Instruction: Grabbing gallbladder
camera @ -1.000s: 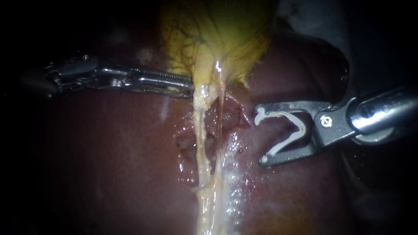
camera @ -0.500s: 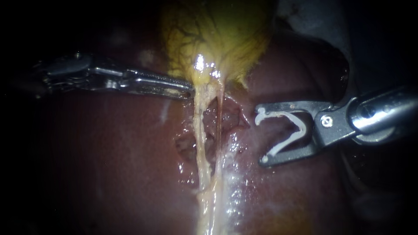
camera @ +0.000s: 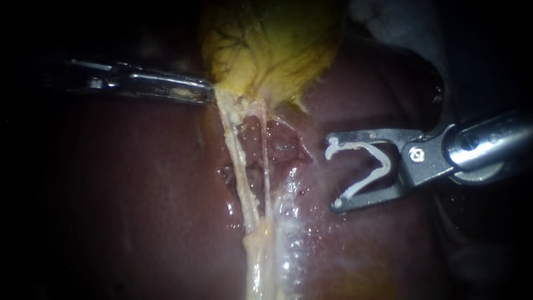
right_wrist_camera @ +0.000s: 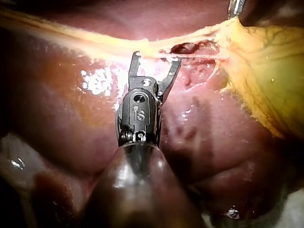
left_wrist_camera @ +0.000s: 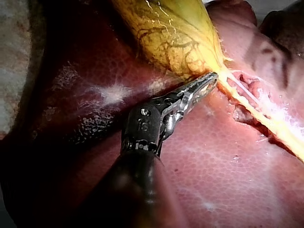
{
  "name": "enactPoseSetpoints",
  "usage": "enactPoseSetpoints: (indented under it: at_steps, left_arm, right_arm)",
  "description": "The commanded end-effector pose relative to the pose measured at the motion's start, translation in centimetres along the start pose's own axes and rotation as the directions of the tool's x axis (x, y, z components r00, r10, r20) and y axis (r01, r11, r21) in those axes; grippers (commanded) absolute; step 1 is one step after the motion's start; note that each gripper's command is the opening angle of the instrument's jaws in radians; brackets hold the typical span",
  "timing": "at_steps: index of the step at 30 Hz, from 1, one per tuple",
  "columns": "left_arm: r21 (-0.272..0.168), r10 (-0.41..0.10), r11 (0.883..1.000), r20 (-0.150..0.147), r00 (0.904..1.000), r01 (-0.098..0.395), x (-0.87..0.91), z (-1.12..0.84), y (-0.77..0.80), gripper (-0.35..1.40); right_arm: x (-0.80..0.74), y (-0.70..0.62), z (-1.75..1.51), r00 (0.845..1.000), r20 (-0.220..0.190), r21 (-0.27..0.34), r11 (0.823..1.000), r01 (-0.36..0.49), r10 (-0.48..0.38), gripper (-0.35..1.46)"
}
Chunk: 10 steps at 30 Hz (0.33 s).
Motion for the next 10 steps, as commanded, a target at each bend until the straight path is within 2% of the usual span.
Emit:
enactPoseSetpoints:
  at_steps: [1, 10]
  left_arm:
    - [-0.005, -0.001, 1.0, 0.006, 1.0, 0.001, -0.03, -0.03, -0.01, -0.35]
    - [-0.015, 0.001, 1.0, 0.01, 0.9999, -0.001, -0.02, -0.03, -0.03, -0.35]
  right_arm:
    - [0.0, 0.0, 0.0, 1.0, 0.0, 0.0, 1.0, 0.0, 0.0, 0.57]
    - [0.0, 0.0, 0.0, 1.0, 0.0, 0.0, 1.0, 0.0, 0.0, 0.57]
